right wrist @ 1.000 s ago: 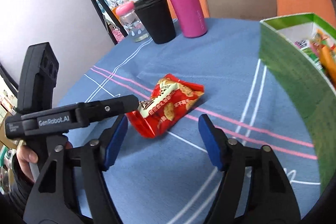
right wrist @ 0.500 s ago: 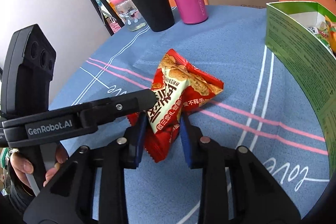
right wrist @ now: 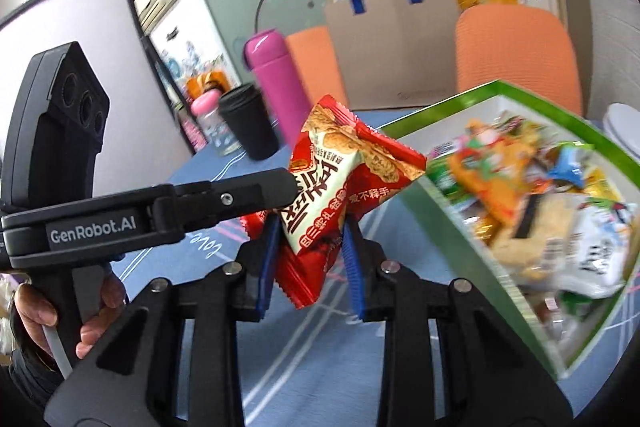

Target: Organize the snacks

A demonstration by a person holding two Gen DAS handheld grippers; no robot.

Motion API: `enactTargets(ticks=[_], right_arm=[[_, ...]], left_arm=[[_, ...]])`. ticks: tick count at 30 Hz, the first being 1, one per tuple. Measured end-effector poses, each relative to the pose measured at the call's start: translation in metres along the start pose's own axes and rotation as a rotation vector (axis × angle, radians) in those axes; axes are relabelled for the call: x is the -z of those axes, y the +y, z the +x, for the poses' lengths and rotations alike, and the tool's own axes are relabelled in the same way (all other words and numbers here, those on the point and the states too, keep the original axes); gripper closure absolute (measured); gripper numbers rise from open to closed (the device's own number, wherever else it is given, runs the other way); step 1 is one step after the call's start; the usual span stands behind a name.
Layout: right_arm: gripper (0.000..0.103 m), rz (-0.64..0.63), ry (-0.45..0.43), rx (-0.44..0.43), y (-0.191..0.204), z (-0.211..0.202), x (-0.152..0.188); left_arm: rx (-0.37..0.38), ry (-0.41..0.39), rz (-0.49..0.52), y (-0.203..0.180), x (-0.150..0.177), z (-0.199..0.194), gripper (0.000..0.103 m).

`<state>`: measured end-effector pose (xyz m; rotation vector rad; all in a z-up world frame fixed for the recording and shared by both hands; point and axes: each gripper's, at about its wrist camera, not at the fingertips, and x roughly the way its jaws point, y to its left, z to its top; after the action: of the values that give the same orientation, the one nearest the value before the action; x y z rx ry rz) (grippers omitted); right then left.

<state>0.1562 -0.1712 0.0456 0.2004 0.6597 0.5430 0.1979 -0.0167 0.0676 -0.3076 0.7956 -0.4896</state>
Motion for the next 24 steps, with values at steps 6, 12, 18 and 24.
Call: enactTargets(ticks=[6,12,18,24], right_arm=[[0.07,0.078,-0.057,0.091,-0.053,-0.035,-0.009],[0.064,0.041,-0.074,0.25,-0.091,-0.041,-0.013],[0.016,-0.027,-0.132,0.367,-0.11,-0.047,0.001],[0.016,0.048,-0.147,0.315,-0.122,-0.049,0.003]], left_arm=[[0.065,0.046,0.093,-0.056,-0.019,0.045,0.065],[-0.031,0.049,0.164,-0.082,-0.025,0.08,0.042],[-0.15,-0.064,0.073,-0.063,-0.014,0.064,0.003],[-0.213,-0.093,0.086,-0.061,-0.009,0.051,0.003]])
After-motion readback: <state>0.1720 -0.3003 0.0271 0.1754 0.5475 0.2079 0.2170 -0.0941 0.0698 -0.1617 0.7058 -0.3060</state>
